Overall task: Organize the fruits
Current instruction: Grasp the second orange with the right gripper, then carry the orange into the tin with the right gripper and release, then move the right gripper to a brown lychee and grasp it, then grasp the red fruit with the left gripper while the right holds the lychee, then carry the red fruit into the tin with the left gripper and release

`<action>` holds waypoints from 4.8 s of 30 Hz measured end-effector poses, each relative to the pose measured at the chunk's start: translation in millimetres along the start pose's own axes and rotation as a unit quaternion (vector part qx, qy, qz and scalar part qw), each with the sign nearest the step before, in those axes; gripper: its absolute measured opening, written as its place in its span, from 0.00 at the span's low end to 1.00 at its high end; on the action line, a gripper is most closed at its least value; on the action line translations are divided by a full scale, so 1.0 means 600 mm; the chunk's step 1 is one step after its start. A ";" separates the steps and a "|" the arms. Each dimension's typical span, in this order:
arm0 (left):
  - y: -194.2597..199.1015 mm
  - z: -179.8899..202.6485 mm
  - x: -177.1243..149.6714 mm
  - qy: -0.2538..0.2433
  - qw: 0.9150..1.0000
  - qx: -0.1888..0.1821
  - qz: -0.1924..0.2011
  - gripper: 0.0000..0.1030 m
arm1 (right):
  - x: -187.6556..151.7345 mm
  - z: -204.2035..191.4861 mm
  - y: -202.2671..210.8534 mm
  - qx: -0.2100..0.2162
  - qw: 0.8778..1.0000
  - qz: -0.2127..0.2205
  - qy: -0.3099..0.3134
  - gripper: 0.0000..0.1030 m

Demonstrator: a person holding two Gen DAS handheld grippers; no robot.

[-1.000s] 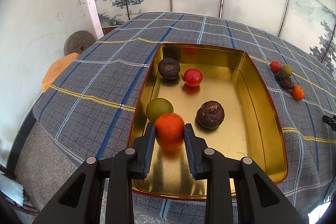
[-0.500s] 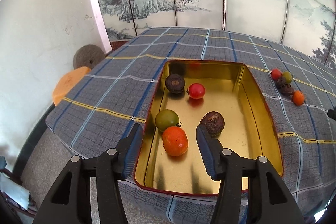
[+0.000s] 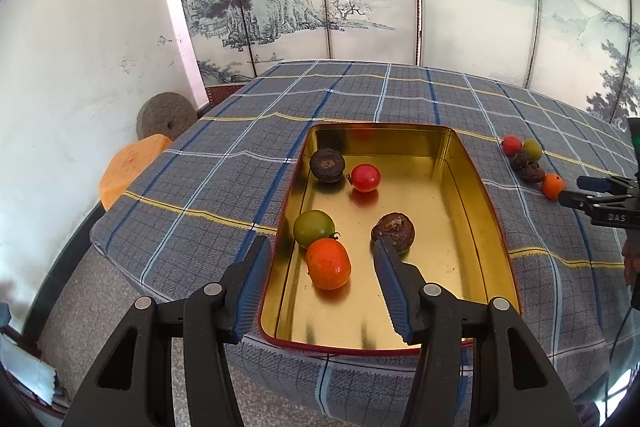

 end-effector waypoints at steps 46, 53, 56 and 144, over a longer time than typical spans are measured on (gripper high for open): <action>0.019 -0.057 -0.014 0.024 1.000 0.011 0.000 0.53 | 0.046 -0.372 0.025 0.170 0.973 0.014 0.157 0.54; 0.023 -0.049 -0.011 0.017 1.000 0.009 0.004 0.53 | 0.050 -0.313 0.079 0.169 0.977 0.078 0.108 0.63; 0.025 -0.045 -0.011 0.014 1.000 0.009 0.005 0.53 | 0.034 -0.264 0.091 0.138 0.982 0.091 0.086 0.63; -0.251 0.382 0.158 0.062 0.946 -0.251 -0.193 0.32 | -0.107 0.208 0.072 -0.098 0.990 -0.003 -0.099 0.31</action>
Point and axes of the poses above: each gripper's, at about its wrist camera, not at the fingertips, and y roughly against the way its jaws point, z to its right, x to its top, the point moved 5 cm from there along -y, roughly the way its jaws point, and after that the axes turned 3 degrees about y, right-handed, at the moved point
